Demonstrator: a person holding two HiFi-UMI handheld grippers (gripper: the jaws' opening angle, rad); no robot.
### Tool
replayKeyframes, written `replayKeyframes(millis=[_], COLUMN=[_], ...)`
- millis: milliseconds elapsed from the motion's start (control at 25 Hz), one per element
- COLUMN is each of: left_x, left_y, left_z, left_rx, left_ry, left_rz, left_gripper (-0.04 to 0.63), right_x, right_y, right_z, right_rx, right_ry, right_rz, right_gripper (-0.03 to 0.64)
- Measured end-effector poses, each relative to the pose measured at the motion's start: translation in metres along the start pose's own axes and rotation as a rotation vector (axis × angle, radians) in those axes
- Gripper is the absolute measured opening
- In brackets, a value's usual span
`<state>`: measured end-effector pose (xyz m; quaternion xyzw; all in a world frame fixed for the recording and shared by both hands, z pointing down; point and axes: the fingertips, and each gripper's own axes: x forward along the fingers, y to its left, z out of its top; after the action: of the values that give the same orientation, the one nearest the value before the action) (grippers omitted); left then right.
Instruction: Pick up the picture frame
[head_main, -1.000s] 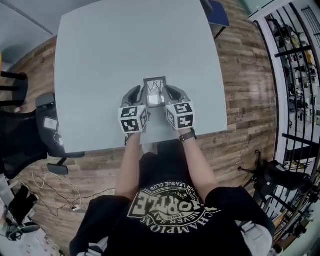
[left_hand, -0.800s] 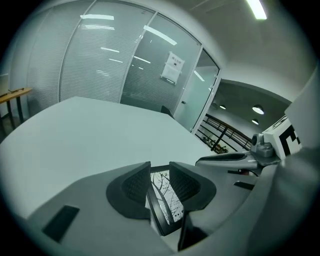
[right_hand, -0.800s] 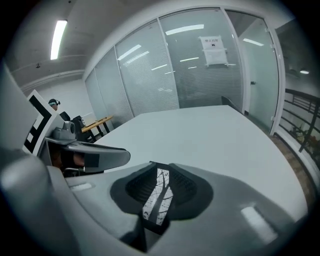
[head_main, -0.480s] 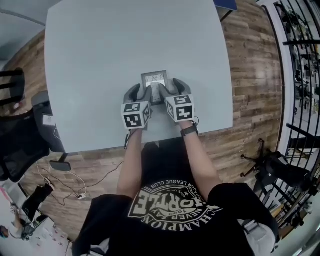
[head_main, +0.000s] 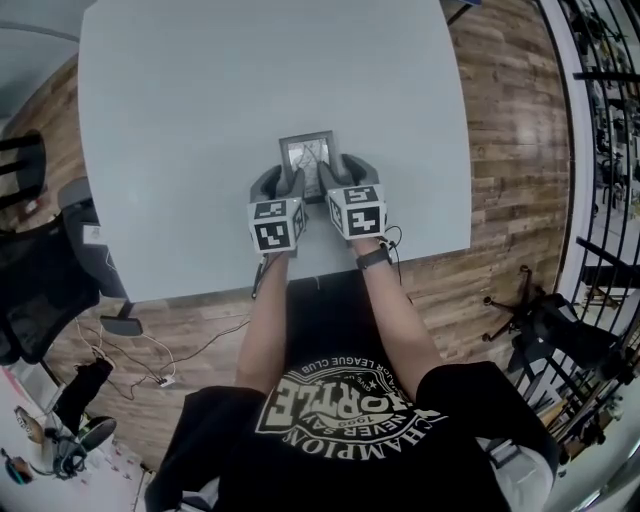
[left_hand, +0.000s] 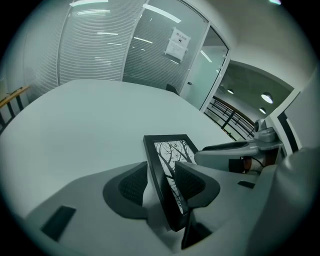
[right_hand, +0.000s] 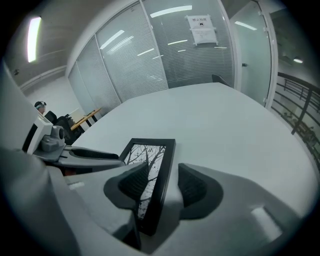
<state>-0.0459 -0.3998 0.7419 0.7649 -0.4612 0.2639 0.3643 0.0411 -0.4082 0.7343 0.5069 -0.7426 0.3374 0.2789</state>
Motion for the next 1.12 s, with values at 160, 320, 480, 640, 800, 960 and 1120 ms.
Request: replayKeyframes(millis=[160,320,480,640,800,960,1120], left_x=[0.002,0.002,0.002,-0.002,-0.017,-0.040,-0.067], left_y=[0.001,-0.003,0.000,0.006,0.008,0.006,0.005], left_z=[-0.003,-0.003,-0.002,-0.003,-0.005,-0.001,0.010], left_rx=[-0.018,-0.047,-0.102,-0.144,-0.151,-0.134,-0.110], left_ry=[-0.016,-0.038,-0.047,-0.042,-0.052,-0.078,-0.127], left_rz=[0.023,0.024,0.026,0.027,0.031,0.031,0.025], left_gripper=[0.169,0.136,0.114,0.096,0.081,0.072,0.071], right_x=[0.002,0.001,0.002,0.001,-0.009,-0.026,-0.047], right_y=[0.001,0.001,-0.001,0.002,0.012,0.025,0.041], right_z=[-0.006,-0.006,-0.006,-0.008,-0.009,-0.005,0.007], right_rx=[0.000,0.043,0.066,0.103,0.109,0.113,0.101], right_ry=[0.015,0.004,0.006,0.002,-0.022,-0.057,-0.106], right_rz=[-0.009,-0.019,-0.030,-0.041,-0.044,-0.032,-0.034], right_gripper=[0.145,0.112,0.091,0.071,0.063,0.061,0.061])
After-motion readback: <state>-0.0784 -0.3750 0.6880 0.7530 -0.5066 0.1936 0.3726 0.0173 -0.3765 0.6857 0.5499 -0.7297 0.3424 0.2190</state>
